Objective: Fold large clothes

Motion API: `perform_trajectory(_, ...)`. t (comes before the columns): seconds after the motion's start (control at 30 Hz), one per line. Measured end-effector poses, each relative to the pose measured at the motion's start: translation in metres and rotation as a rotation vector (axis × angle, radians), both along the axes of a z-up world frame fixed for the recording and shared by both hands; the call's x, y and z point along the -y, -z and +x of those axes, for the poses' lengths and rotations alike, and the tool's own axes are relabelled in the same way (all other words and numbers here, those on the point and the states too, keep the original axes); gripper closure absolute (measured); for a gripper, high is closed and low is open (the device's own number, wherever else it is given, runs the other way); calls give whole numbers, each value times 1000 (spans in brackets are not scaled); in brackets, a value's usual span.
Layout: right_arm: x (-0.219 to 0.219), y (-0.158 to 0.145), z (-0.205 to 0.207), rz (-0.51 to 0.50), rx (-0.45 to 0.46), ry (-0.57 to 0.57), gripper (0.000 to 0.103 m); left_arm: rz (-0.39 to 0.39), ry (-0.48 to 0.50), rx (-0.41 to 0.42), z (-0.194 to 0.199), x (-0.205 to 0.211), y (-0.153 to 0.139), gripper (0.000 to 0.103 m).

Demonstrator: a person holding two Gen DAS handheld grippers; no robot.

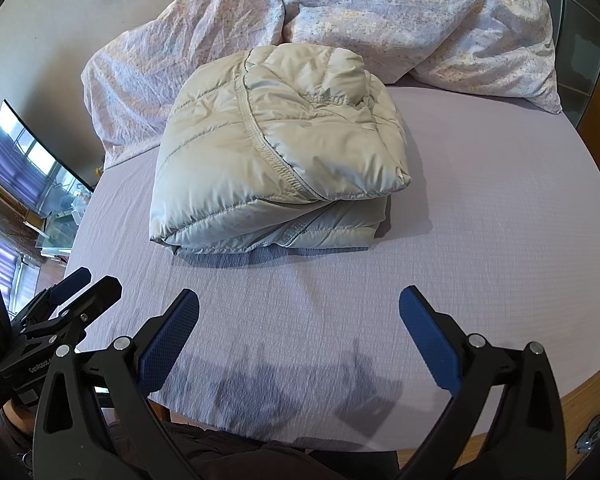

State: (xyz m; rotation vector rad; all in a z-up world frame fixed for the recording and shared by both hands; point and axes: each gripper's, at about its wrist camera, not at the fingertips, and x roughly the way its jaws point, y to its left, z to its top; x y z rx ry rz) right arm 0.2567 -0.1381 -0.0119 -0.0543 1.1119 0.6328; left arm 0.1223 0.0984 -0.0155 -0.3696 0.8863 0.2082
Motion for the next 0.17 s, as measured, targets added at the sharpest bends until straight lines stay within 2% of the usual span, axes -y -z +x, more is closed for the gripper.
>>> perform_trajectory(0.17, 0, 0, 0, -1, 1, 1, 1, -1, -1, 1, 0, 0, 0, 2)
